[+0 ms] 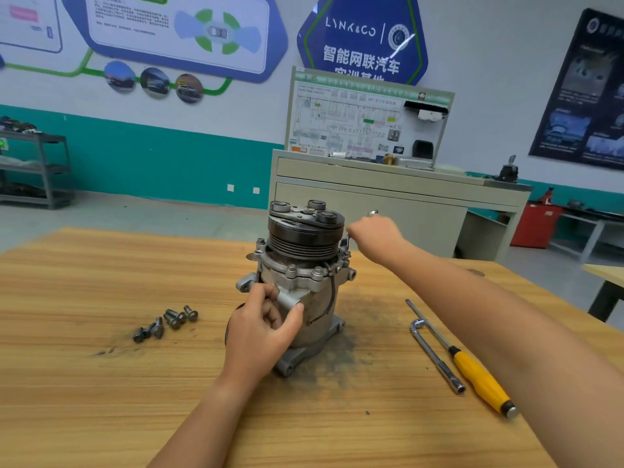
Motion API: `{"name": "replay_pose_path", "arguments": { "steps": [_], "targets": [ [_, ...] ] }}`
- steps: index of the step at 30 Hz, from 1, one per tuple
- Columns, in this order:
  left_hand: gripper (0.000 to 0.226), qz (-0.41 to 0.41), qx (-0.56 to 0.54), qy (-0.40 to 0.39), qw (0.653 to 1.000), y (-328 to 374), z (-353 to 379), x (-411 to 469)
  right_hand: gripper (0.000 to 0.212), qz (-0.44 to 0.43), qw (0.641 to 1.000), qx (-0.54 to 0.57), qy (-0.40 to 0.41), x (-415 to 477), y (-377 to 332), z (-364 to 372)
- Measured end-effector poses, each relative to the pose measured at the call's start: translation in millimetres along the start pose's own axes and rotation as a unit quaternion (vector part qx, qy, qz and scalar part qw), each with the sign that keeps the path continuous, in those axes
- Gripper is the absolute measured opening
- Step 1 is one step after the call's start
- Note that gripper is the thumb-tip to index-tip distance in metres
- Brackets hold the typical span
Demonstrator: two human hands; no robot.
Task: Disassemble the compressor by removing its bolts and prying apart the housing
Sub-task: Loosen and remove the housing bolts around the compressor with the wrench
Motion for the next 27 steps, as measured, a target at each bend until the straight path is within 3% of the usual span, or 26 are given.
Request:
{"name": "replay_pose_path", "arguments": {
  "steps": [4, 7, 11, 17, 23, 27],
  "targets": [
    [0.027, 0.003, -0.007, 0.001, 1.000, -0.5, 2.3, 0.7, 0.025, 0.015, 0.994, 0.095, 0.053, -12.3, 16.9, 14.4],
    [0.022, 0.000, 0.000, 0.004, 1.000, -1.7, 2.9, 1.0, 0.025, 0.043, 0.964, 0.244, 0.091, -34.8, 30.5, 17.2],
    [0.028, 0.002, 0.007, 0.007, 1.000, -4.0, 2.9, -0.1, 0.029, 0.044, 0.939, 0.341, 0.020, -63.5, 32.4, 9.9],
    [0.029, 0.001, 0.007, 0.007, 1.000, -4.2, 2.9, -0.3, 0.025, 0.013, 0.972, 0.216, -0.090, -90.4, 14.9, -7.3],
    [0.023, 0.009, 0.001, 0.003, 1.000, -2.0, 2.4, -0.2, 0.014, -0.006, 0.994, 0.038, -0.106, -95.5, 0.9, -30.4],
    [0.024, 0.007, 0.001, 0.001, 1.000, -1.9, 1.9, -0.1, 0.015, -0.027, 0.987, -0.106, -0.116, -100.9, -12.0, -49.7]
  ]
}}
Point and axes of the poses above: each hand's wrist, its own x-axis towards the middle knuckle, its own z-axis out of the palm, y = z × x, the point moved 1 cm from there along x, towards the middle knuckle, and after that the axes turned 13 degrees about -y, right-handed, at the moved point
